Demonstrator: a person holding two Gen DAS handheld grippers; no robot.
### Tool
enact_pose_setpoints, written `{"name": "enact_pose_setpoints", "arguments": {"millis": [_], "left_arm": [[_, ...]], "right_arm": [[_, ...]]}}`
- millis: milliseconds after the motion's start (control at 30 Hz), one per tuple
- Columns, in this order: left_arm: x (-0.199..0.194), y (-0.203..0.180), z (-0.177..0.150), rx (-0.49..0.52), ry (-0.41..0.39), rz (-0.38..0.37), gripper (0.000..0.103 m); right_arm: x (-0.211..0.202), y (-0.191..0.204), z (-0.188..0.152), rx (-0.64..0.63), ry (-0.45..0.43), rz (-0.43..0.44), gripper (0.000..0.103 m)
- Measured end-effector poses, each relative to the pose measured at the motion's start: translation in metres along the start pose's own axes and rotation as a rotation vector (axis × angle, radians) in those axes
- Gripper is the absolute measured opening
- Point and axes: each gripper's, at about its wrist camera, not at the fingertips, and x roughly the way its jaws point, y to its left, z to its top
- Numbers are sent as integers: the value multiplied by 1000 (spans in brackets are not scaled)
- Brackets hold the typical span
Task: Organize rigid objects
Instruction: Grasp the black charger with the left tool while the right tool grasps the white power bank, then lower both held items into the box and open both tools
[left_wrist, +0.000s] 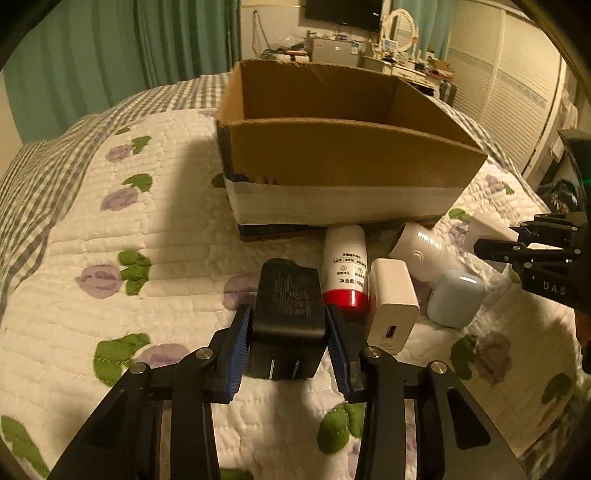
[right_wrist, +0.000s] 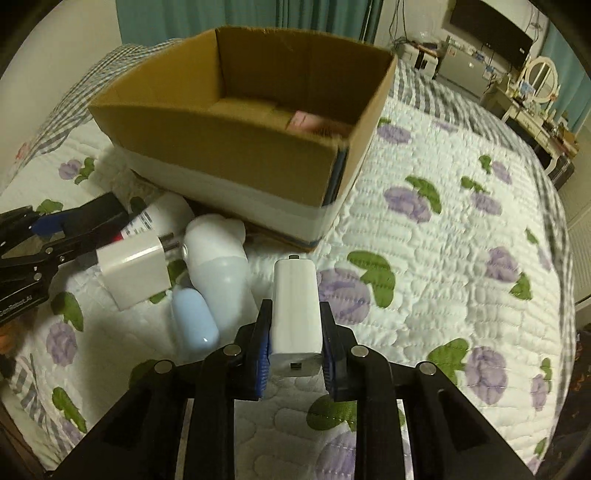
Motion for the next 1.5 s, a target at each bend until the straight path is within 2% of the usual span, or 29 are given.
{"name": "enact_pose_setpoints", "arguments": {"millis": [267, 467, 633, 833, 1033, 1167, 1300, 1500], "left_arm": [[-41, -5, 5, 9, -63, -6, 38], [-75, -12, 19, 10, -115, -13, 39], [-103, -11, 43, -9, -172, -28, 39], [-121, -10, 89, -2, -252, -18, 39], [-111, -9, 135, 0, -290, 3, 39], [-95, -12, 160, 9, -307, -10, 39], [-68, -10, 182, 16, -305, 0, 39], [-16, -2, 198, 21, -262, 16, 39]], "right_arm": [[-37, 24, 18, -60, -77, -27, 22], [-68, 28, 34, -25, -136, -8, 22], [-95, 33, 55, -15, -193, 6, 22], [-117, 30, 87, 8, -282, 22, 22], [-122, 26, 119, 13, -337, 30, 22], [-113, 12, 139, 40, -350, 23, 22], [-97, 1, 159, 32, -363, -5, 22], [-58, -18, 178, 73, -358, 0, 22]]}}
